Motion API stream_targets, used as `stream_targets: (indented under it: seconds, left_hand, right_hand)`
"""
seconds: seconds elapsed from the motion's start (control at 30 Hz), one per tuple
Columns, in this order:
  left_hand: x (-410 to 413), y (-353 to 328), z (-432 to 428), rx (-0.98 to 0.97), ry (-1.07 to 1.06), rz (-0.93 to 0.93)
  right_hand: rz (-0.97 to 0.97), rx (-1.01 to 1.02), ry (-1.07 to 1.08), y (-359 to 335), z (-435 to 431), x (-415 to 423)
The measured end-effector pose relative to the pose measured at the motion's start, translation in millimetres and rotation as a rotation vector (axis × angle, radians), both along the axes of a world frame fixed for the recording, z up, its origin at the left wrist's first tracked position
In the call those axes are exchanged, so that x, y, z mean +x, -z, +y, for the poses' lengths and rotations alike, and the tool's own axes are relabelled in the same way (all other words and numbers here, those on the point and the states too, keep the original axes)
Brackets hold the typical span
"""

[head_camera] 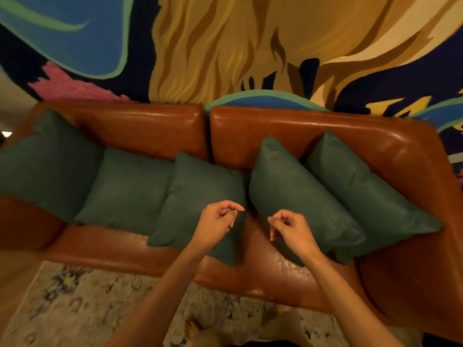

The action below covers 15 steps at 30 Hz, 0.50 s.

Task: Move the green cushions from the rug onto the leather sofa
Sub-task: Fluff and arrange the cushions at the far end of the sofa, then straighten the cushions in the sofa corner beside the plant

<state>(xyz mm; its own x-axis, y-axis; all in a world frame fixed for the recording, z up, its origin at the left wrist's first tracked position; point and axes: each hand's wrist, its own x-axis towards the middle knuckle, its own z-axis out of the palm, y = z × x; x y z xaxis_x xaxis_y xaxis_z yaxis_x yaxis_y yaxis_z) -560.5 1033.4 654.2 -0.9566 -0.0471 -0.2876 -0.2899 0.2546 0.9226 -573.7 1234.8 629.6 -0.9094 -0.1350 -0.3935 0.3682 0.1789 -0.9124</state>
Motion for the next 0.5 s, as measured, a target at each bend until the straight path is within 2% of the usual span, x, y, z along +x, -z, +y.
stream_targets:
  seconds: [0.27, 0.5]
  left_hand:
    - [72.2, -1.8, -173.8, 0.024, -0.073, 0.067]
    - [129.9, -5.6, -325.1, 0.022, -0.179, -0.01]
  right_hand:
    - [0.12, 0.141, -0.166, -21.7, -181.0, 24.6]
    - [0.162, 0.099, -0.266, -20.3, -323.3, 40.1]
